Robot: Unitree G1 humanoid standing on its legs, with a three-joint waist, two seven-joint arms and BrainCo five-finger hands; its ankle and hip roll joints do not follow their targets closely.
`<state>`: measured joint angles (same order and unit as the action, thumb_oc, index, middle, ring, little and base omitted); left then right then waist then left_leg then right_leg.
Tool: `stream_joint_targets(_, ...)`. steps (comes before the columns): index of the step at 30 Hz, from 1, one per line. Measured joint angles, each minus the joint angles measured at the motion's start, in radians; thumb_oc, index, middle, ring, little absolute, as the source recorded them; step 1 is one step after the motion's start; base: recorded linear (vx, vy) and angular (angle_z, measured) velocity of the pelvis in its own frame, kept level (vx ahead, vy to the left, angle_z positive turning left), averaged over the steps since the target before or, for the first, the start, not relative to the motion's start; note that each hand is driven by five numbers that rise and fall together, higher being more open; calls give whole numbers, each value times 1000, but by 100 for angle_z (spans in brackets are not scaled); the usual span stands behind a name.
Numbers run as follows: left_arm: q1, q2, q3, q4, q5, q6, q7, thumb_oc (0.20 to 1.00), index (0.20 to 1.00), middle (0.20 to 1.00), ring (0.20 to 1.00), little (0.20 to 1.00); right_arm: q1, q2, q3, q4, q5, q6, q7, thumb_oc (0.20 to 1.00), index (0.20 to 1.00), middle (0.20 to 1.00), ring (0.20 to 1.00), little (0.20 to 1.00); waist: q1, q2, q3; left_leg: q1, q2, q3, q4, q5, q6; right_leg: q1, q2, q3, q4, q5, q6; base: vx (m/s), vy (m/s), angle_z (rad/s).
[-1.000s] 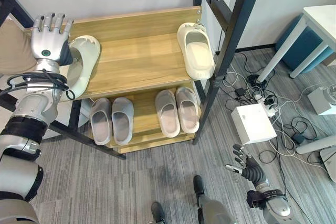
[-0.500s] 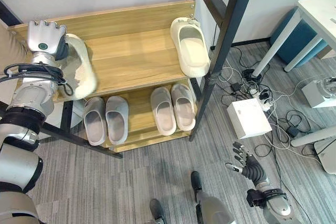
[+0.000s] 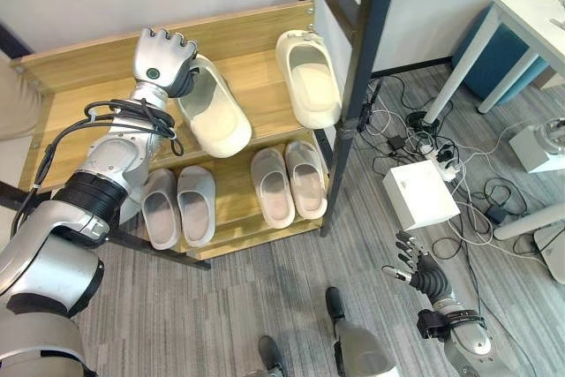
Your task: Arrange the slippers neatly on the shoe rack.
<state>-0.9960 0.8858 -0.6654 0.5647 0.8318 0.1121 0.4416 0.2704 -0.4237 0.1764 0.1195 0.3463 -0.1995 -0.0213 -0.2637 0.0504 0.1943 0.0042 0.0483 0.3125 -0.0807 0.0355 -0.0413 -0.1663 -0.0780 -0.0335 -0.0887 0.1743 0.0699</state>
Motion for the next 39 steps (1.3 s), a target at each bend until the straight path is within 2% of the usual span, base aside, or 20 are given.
stream_joint_targets(3, -2, -25, -4, 4, 22, -5, 0, 200, 200, 200, 200, 200, 2, -3, -3, 3, 9, 0, -4, 1000, 1000, 1000, 1000, 1000, -30, 22, 1, -1, 0, 10, 0, 0, 0, -7, 3, 12, 0, 2, 1, 1, -25, -15)
stream_joint_targets(8, -45, -66, -45, 29, 23, -6, 1, 200, 200, 200, 200, 200, -33, -11, -10, 57, 6, -8, -41, 1000, 1000, 1000, 1000, 1000, -40, 27, 2, -1, 0, 32, 0, -1, -1, -18, 5, 31, 0, 2, -5, 7, -36, -13)
stream_joint_targets(10, -71, -112, -52, 87, 52, -5, 17, 200, 200, 200, 200, 200, -14, -17, -41, 69, 12, -24, -47, 1000, 1000, 1000, 1000, 1000, -49, 40, 4, -4, -2, 32, 0, -2, -2, -28, 4, 31, 0, 2, -6, 34, -35, 1)
stream_joint_targets(12, -82, -119, -56, 130, 52, -1, 32, 200, 200, 200, 200, 200, 10, -26, -37, 69, 28, -31, -46, 1000, 1000, 1000, 1000, 1000, -50, 47, 1, -3, -2, 32, -6, -3, -3, -23, 5, 35, 0, 2, -6, 6, -6, -3)
stream_joint_targets(14, -135, -118, -112, 194, 51, -3, 36, 200, 200, 200, 200, 200, 28, -26, -36, 69, 36, -32, -41, 1000, 1000, 1000, 1000, 1000, -55, 47, 1, -4, -3, 34, -6, -3, -3, -24, 4, 36, 0, 3, -5, 4, -7, -2)
stream_joint_targets(15, -146, -114, -120, 204, 52, -5, 34, 642, 642, 642, 642, 642, 32, -25, -34, 69, 45, -32, -41, 1000, 1000, 1000, 1000, 1000, -58, 48, 0, -3, -4, 35, -6, -3, -3, -24, 4, 37, 0, 3, -5, 0, -21, -4)
stream_joint_targets(16, -151, -115, -120, 209, 51, -4, 34, 1000, 1000, 1000, 1000, 1000, 35, -25, -32, 69, 49, -32, -41, 1000, 1000, 1000, 1000, 1000, -60, 48, 0, -3, -4, 38, -6, -3, -3, -25, 4, 38, 0, 3, -5, -3, -18, -4)
stream_joint_targets(26, -158, -121, -119, 190, 50, -5, 29, 1000, 1000, 1000, 1000, 1000, 32, -25, -31, 69, 50, -33, -31, 1000, 1000, 1000, 1000, 1000, -54, 47, -1, 1, -2, 29, -6, -3, -3, -15, 5, 31, 6, 15, -4, 1, -10, 2)
stream_joint_targets(31, -158, -122, -106, 174, 49, -3, 28, 1000, 1000, 1000, 1000, 1000, 22, -26, -31, 69, 59, -32, -25, 1000, 1000, 1000, 1000, 1000, -34, 46, -10, 7, -2, 24, -7, -3, -2, -7, 4, 26, 6, 16, -6, -2, -8, 2)
stream_joint_targets(33, -155, -121, -64, 117, 48, 1, 28, 1000, 1000, 1000, 1000, 1000, 19, -26, -31, 69, 67, -32, -21, 1000, 1000, 1000, 1000, 1000, -26, 42, -13, 10, -1, 10, -7, -2, -3, 3, 2, 13, 6, 15, -7, -17, -17, 19)
stream_joint_targets(35, -128, -121, 42, -32, 44, 4, 28, 1000, 1000, 1000, 1000, 1000, 20, -25, -30, 69, 67, -29, -21, 1000, 1000, 1000, 1000, 1000, -7, 40, -17, 16, -1, -6, -7, -2, -3, 16, 1, -1, 6, 11, -8, -28, -17, 20)
stream_joint_targets(39, 20, -121, 193, -291, 41, -1, 40, 1000, 1000, 1000, 1000, 1000, 22, -21, -30, 70, 67, -22, -21, 1000, 1000, 1000, 1000, 1000, 5, 34, -49, 16, 1, -29, -7, -2, -3, 27, 0, -22, 6, 6, -11, -18, -10, 15)
